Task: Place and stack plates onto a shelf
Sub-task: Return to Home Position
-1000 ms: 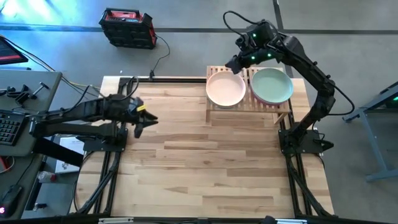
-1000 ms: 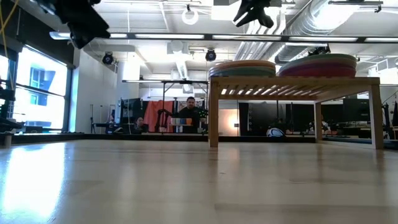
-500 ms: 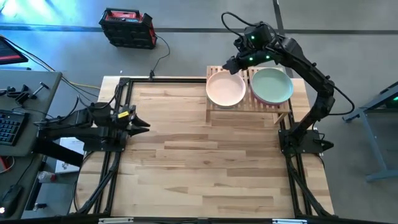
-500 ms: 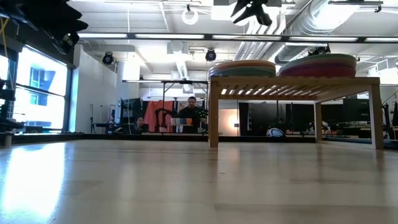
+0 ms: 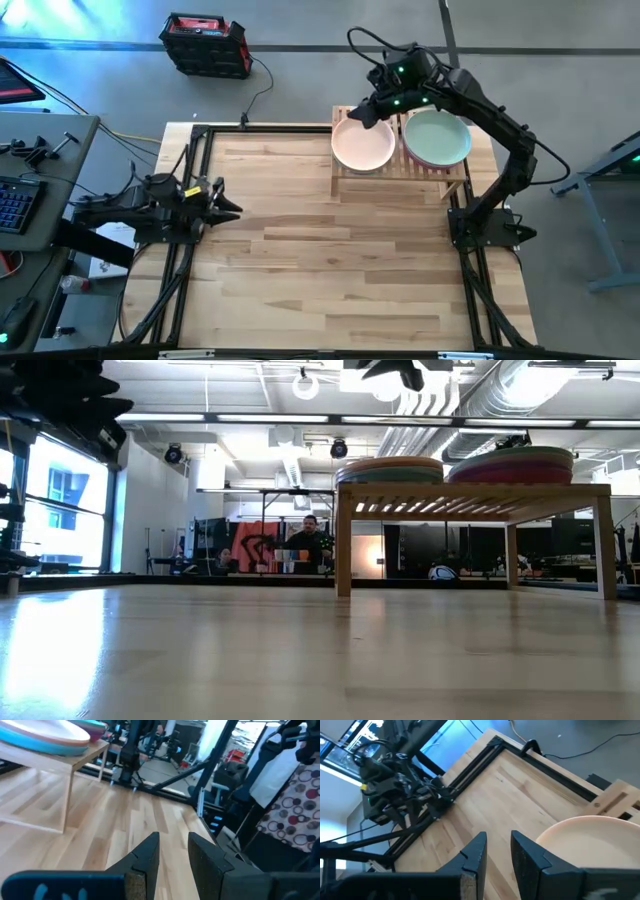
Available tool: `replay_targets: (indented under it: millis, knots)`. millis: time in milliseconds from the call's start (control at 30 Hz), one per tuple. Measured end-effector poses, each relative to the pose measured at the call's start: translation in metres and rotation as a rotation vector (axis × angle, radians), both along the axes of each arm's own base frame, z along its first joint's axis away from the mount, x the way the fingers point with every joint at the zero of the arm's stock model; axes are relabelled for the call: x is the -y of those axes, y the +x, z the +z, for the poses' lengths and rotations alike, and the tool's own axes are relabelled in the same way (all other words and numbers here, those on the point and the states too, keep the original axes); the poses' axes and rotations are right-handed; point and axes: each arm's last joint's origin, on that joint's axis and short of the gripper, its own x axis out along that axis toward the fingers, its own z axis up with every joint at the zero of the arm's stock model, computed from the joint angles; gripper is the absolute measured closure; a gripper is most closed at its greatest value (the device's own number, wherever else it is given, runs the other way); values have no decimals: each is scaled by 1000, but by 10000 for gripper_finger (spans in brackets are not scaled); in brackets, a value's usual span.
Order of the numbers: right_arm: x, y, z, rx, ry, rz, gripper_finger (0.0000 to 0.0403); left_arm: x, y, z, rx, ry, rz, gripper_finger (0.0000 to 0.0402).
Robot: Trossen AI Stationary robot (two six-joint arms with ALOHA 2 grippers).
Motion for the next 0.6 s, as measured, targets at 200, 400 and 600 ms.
replay_targets:
  millis: [200,400,600]
  knots:
    - [-9,5,0,4,14,23,334,0,9,-24,-22,-18,0,312]
    - [-16,8,0,4,14,46,334,0,17,-43,27,-25,0,312]
    - [-26,13,3,32,-6,82,334,-1,20,-46,83,26,-2,312]
